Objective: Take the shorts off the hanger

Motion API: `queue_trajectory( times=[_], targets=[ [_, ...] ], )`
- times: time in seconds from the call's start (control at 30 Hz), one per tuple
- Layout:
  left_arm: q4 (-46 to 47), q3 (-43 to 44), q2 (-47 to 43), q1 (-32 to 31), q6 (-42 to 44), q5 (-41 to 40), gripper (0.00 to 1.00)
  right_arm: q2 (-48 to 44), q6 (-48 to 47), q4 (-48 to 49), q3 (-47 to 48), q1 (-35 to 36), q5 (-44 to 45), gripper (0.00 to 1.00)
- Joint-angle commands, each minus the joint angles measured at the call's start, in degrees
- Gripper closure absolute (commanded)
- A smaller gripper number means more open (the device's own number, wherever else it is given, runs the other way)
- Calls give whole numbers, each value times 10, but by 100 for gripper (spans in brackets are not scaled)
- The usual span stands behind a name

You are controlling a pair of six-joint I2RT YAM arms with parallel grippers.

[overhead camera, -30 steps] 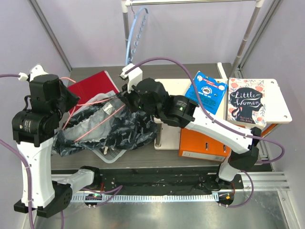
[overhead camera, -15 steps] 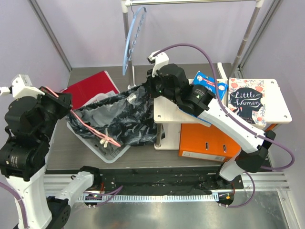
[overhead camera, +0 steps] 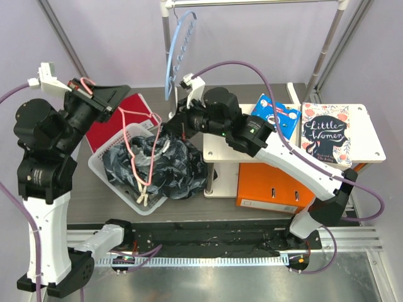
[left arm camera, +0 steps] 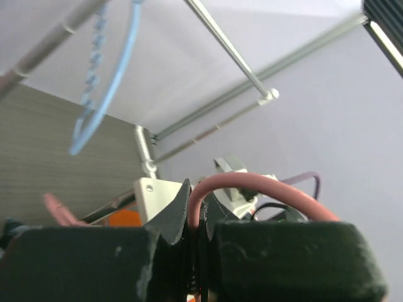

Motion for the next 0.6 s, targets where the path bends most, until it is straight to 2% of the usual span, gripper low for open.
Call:
queue_trajectory(
  times=[0.0,0.07,0.1,0.13,0.17,0.23,0.3,0.4,0.57],
  targets=[
    [174,8,-4,4,-49,146,100,20,19,74,70,4,-47,99],
    [146,34,-7,4,4,114,100,36,24,90,93,4,-56,99],
    [80,73,-9,4,31,84,100,44,28,106,119,5,-58,99],
    [53,91,-11,4,86,52,100,57,34,115,134,5,-60,99],
    [25,106,-22,4,109,-22,100,65,39,125,150,4,-66,99],
    [-31,139,-35,4,160,-99,100,89,66,166,205,5,-77,99],
    [-37,142,-62,4,188,-177,100,103,106,208,254,6,-92,99],
    [-45,150,-80,4,225,-217,100,132,157,343,302,12,-105,99],
    [-69,181,-79,4,257,-230,100,187,262,464,370,27,-107,99]
  ],
)
